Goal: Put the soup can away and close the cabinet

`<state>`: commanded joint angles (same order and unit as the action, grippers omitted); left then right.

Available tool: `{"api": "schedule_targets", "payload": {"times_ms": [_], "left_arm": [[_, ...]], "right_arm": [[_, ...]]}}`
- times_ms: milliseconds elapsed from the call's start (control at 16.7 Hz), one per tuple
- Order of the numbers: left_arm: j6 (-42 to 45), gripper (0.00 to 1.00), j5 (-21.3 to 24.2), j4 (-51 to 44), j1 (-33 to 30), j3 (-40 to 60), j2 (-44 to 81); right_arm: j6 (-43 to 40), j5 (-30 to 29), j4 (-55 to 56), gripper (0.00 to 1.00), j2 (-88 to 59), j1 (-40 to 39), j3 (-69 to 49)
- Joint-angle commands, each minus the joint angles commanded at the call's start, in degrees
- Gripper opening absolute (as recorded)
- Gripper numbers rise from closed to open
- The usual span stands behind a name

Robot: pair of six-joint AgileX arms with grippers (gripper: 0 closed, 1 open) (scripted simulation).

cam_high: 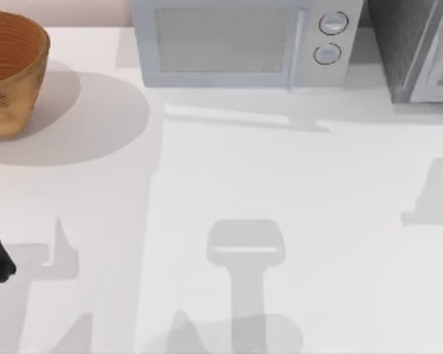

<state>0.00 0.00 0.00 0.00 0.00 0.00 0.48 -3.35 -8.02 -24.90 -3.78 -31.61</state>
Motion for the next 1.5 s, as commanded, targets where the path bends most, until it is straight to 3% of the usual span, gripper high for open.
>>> {"api": "schedule_targets", "payload": {"times_ms": [1260,1500], "left_arm": [[0.0,1.00,0.0,0.0,0.0,0.0,0.0],[0.0,1.00,0.0,0.0,0.0,0.0,0.0]], "right_arm": [[0.5,-7.3,-14.1,0.00,-45.3,-5.8,-61.3],[0.5,-7.9,-15.9,0.00,-50.9,-6.7,-67.9]]}}
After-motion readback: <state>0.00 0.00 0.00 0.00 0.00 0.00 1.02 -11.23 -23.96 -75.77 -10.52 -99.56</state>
